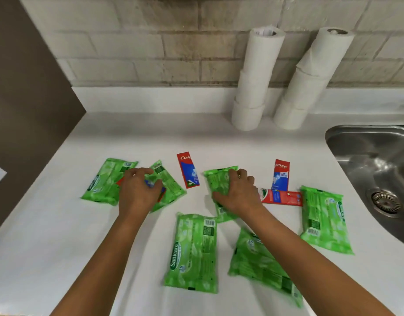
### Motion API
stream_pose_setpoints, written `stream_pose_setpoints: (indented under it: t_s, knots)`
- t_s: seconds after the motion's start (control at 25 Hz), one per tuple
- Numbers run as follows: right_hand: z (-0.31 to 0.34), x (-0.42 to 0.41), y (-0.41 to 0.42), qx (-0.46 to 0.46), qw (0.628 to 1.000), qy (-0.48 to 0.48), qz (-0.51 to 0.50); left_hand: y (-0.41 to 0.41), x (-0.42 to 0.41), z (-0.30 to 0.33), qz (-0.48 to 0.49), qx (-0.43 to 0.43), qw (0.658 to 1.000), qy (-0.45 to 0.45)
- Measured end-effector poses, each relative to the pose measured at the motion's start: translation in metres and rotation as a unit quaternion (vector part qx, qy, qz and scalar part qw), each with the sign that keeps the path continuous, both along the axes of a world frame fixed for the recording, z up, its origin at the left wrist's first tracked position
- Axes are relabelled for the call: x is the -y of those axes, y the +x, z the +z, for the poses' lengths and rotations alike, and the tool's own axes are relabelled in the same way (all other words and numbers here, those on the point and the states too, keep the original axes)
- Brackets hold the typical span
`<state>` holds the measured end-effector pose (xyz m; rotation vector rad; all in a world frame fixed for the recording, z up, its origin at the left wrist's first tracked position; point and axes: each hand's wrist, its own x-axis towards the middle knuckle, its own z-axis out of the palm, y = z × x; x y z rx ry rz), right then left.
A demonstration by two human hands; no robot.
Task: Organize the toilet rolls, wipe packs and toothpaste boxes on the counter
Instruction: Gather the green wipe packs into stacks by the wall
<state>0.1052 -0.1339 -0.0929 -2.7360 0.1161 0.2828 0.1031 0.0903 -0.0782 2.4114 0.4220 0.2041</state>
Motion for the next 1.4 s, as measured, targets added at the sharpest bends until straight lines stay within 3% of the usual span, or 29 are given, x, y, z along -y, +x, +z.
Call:
stream_pose_setpoints:
  t_s: [0.2, 0.4, 0.6, 0.8, 1.04, 1.4]
  knots:
    - [-0.011, -0.022, -0.001, -0.026, 0.996, -0.076, -0.048, -0.003, -0.064, -0.017, 0.066, -0.009, 0.996, 0.06]
    - [-0.009, -0.031, 0.006, -0.04, 0.993, -0.062, -0.087, 0.008, -0.112, -0.027, -0.014, -0.13, 0.99, 0.055]
    - [-0.008, -0.041, 0.008, -0.031, 0.99, -0.064, -0.124, 0.017, -0.133, -0.024, -0.042, -0.164, 0.981, 0.096]
    - [-0.004, -0.048, 0.012, -0.022, 0.987, -0.031, -0.156, 0.025, -0.143, -0.026, 0.004, -0.096, 0.995, -0.004]
    - [0.018, -0.049, 0.04, 0.049, 0.987, 0.001, -0.152, 0.051, -0.12, 0.006, 0.029, 0.01, 0.999, -0.042]
    - [0.033, -0.049, 0.13, 0.082, 0.987, 0.018, -0.136, 0.128, -0.018, 0.026, -0.031, -0.004, 0.999, -0.026]
